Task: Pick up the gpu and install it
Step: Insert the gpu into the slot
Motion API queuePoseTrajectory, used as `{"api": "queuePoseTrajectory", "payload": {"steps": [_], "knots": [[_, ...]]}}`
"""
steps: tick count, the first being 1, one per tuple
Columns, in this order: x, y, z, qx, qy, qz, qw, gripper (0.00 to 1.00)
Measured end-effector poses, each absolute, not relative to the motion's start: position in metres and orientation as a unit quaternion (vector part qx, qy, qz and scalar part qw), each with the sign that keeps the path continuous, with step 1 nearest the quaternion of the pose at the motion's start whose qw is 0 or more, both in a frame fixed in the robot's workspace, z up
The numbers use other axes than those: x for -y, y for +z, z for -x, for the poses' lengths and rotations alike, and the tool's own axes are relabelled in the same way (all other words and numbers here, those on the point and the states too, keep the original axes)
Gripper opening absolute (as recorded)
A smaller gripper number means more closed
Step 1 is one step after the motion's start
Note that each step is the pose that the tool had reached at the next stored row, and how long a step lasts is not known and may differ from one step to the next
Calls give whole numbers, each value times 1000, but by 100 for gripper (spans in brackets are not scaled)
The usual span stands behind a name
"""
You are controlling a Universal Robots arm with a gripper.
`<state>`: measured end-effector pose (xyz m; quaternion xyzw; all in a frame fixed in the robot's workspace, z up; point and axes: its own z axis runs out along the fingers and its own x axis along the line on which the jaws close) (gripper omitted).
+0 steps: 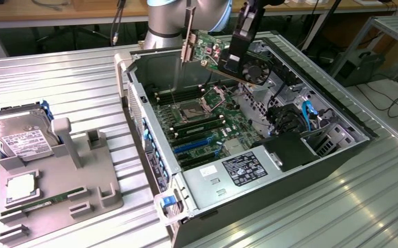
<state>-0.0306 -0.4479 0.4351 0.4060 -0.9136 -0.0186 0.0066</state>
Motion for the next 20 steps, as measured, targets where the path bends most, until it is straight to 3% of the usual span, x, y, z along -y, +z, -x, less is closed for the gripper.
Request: {"api": "queuePoseTrajectory", "payload": {"steps": [20], "knots": [[448,435,31,868,-18,-497,8,27]]}}
